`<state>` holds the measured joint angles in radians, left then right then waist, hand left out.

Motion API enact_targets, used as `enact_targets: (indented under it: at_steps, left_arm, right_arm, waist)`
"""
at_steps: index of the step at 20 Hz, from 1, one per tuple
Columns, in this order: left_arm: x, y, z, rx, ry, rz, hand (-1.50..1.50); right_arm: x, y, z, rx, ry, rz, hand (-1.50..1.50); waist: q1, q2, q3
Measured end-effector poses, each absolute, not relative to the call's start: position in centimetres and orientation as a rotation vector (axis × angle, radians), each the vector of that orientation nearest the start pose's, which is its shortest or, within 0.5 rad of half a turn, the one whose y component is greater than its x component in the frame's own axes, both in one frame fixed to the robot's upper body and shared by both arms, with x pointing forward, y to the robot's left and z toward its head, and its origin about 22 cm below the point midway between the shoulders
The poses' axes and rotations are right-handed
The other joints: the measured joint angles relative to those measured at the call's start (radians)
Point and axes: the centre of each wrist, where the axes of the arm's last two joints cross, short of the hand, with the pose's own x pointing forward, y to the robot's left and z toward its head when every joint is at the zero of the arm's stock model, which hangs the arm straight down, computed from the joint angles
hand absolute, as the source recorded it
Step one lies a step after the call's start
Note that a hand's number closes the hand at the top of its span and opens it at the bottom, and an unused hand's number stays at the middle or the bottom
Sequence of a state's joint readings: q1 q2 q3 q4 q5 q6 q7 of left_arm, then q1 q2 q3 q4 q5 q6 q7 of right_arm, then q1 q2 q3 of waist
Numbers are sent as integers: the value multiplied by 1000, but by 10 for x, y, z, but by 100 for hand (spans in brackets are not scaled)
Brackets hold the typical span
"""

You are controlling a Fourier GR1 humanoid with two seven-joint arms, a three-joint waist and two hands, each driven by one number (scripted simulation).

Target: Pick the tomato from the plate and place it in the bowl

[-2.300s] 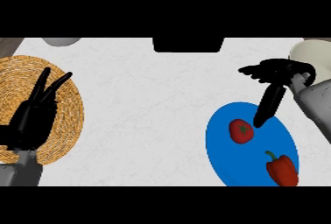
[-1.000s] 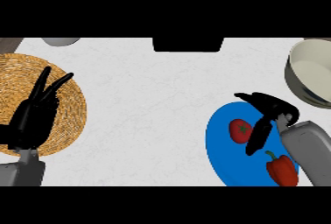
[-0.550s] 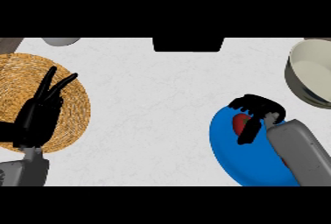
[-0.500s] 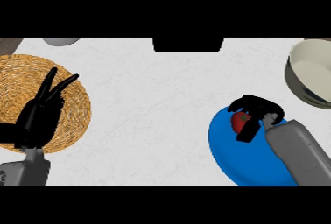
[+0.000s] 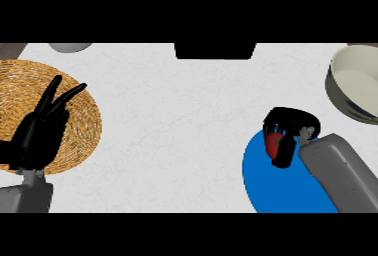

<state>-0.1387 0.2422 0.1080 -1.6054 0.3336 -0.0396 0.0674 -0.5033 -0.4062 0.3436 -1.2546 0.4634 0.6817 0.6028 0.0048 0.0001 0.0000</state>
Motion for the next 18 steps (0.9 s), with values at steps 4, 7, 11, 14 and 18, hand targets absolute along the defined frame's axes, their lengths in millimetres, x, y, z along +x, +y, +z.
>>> enact_targets:
  at_steps: [4, 7, 11, 14, 18]
  left_arm:
    - [268, 296, 62, -85, -1695, 69, 0]
    - [267, 299, 62, -77, -1693, 74, 0]
    - [265, 306, 62, -65, -1688, 91, 0]
    - [263, 311, 59, -55, -1685, 96, 0]
    - [255, 315, 55, -53, -1682, 103, 0]
  right_arm:
    - [342, -218, 73, -516, -690, 1405, 150]
    - [323, -237, 78, -522, -812, 1476, 150]
    - [296, -279, 94, -530, -1004, 1568, 150]
    - [277, -310, 107, -573, -1134, 1568, 150]
    - [258, -341, 131, -683, -1270, 1475, 150]
  waist:
    - [-2, 0, 0]
    - [-15, -3, 1]
    - [-38, -8, 2]
    - [-45, -8, 1]
    - [-44, -9, 1]
